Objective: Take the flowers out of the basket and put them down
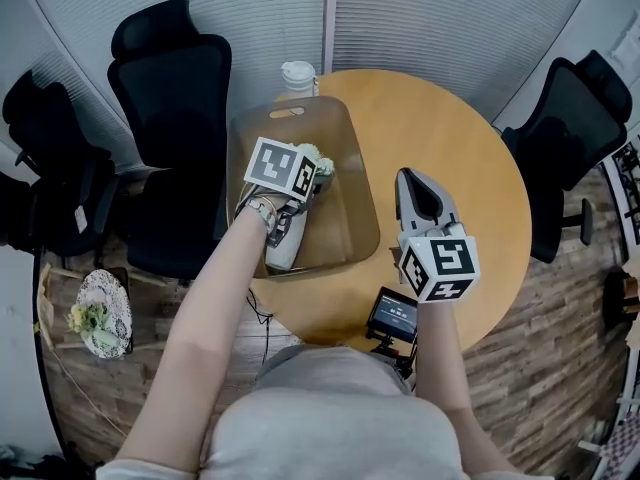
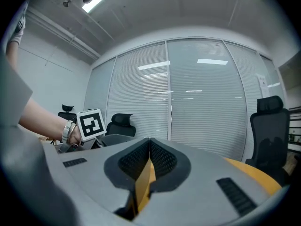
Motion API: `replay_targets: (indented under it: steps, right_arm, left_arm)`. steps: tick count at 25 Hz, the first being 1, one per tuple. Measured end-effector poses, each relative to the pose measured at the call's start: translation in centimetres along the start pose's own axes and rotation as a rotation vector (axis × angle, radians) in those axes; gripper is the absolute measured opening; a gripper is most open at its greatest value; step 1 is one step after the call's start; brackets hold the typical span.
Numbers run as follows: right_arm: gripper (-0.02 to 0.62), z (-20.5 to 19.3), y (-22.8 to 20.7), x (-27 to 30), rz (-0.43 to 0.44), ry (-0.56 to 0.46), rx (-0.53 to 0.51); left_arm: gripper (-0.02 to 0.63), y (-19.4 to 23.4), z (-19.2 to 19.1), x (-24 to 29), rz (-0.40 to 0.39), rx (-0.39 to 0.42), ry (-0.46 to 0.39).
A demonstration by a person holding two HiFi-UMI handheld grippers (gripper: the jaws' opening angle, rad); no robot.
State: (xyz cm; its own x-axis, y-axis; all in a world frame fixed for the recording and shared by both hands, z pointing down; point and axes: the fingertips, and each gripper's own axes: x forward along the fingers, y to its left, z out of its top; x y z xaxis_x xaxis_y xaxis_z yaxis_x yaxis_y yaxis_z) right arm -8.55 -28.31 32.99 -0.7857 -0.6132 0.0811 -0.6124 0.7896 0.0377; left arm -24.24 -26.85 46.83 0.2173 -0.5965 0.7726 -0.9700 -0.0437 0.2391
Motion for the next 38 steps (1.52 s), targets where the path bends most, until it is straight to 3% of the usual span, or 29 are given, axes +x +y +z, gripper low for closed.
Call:
replay_targets:
  steps: [14, 25, 32, 38]
  right_arm:
    - [0.025, -2.2, -0.1, 1.9, 0.045, 0.074, -0.014]
    - [0.025, -5.1, 0.0, 2.7, 0.062, 0.131, 0.037]
    - [0.025, -6.4, -0.1, 3.2, 0.070, 0.154, 0.047]
    - [0.025, -7.3, -0.8, 3.3, 0.057, 0.169, 0.073]
  left_arm:
    - [0.356, 3.2, -7.1, 5.9, 0.082, -0.040, 0.295]
    - [0.356, 5.3, -11.7, 8.4, 0.128, -0.081, 0.451]
    - [0.350, 5.9, -13.3, 9.6, 0.125, -0.113, 0.511]
    - [0.350, 5.7, -13.6, 9.9, 0.090, -0.056, 0.617]
